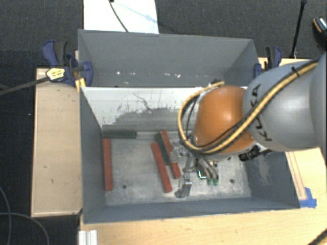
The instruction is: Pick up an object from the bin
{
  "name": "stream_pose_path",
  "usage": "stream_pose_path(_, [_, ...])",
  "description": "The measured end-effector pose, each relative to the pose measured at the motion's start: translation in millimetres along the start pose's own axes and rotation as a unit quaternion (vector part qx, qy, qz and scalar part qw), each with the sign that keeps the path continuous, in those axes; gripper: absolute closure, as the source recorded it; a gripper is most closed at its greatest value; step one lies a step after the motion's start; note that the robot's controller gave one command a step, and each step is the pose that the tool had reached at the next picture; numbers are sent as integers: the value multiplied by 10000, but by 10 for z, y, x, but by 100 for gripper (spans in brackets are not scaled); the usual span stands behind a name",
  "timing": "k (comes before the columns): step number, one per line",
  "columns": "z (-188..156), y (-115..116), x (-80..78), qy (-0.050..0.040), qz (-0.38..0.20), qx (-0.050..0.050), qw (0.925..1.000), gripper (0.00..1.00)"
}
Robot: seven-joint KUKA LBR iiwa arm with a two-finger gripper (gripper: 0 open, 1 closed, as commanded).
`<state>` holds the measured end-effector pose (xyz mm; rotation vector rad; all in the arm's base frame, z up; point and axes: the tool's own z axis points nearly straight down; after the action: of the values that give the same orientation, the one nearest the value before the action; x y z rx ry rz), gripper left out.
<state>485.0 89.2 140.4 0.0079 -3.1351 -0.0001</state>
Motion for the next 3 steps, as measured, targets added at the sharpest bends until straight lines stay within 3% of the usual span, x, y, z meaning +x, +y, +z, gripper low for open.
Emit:
stream_pose_path(1, [701, 72, -741, -36, 902, -9, 9959, 0])
stream_pose_path(2, [689, -205, -530, -43, 1829, -7, 9831, 0])
stream_pose_path(3, [693, 227, -353, -22, 1942, -12, 9810, 0])
